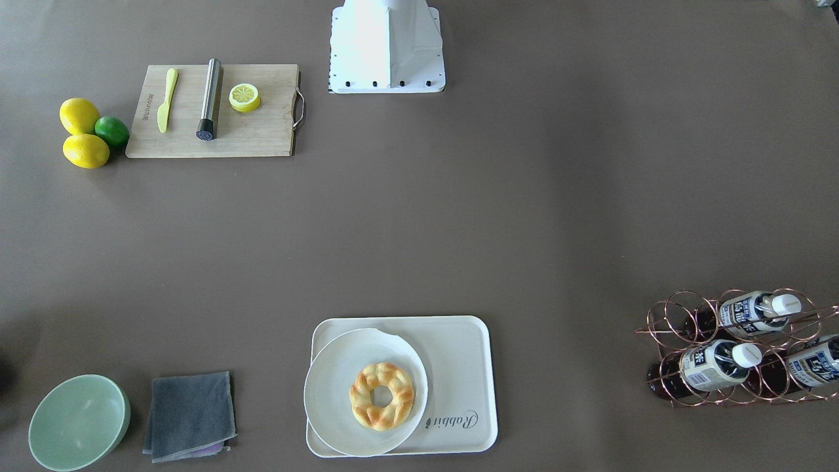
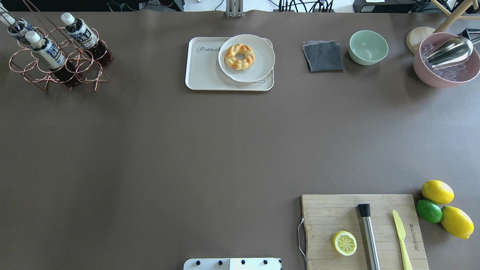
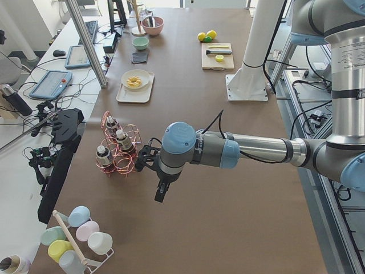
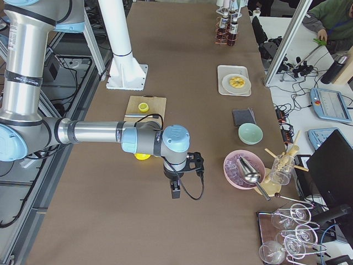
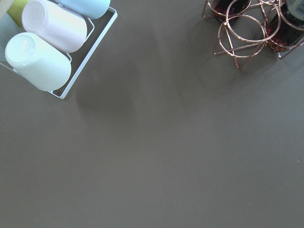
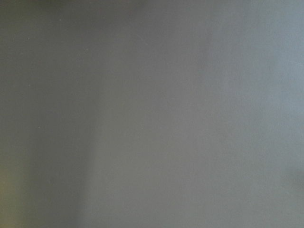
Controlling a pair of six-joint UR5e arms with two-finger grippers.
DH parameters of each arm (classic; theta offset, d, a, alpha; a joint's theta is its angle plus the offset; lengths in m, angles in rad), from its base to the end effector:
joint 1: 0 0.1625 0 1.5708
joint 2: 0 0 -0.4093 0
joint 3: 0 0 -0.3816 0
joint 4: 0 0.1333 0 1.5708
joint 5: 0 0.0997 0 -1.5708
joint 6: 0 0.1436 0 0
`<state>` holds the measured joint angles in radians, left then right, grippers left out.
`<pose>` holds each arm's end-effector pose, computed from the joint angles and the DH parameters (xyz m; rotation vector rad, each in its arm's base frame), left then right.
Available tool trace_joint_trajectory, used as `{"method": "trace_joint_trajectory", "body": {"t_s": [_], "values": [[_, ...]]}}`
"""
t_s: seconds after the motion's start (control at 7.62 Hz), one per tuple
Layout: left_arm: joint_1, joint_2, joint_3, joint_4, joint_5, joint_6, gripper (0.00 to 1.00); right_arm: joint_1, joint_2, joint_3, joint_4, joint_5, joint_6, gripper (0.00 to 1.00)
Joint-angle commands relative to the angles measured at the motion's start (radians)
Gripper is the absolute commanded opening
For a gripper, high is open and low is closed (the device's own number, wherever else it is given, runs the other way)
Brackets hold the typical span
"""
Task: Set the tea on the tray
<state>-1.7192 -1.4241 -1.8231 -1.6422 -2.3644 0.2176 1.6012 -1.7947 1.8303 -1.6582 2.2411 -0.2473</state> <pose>-0.0950 -0.4262 0.6088 0.3090 0.7482 0.1356 0.0558 -0.3827 0.6655 0.0434 -0.6717 -0.1913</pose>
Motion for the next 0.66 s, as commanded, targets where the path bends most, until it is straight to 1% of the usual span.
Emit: {"method": "trace_joint_trajectory", "body": {"t_s": [0.0,0.26,0.39,0.53], "values": [[-0.005,-0.016,-0.031,-0.027,-0.015,-0.001,0.99,0.063,0.014,0.02,0.114,0.032,-0.035,1.0],[-0.003,-0.024,-0.061,-0.039,-0.016,-0.007,0.99,0.072,-0.006,0.029,0.132,0.04,-0.026,1.0],[-0.003,-0.044,-0.067,-0.038,-0.016,-0.02,0.99,0.072,-0.006,0.027,0.13,0.043,-0.023,1.0],[0.007,-0.077,-0.061,-0.042,-0.015,-0.056,0.99,0.075,-0.003,0.026,0.129,0.07,-0.018,1.0]]}}
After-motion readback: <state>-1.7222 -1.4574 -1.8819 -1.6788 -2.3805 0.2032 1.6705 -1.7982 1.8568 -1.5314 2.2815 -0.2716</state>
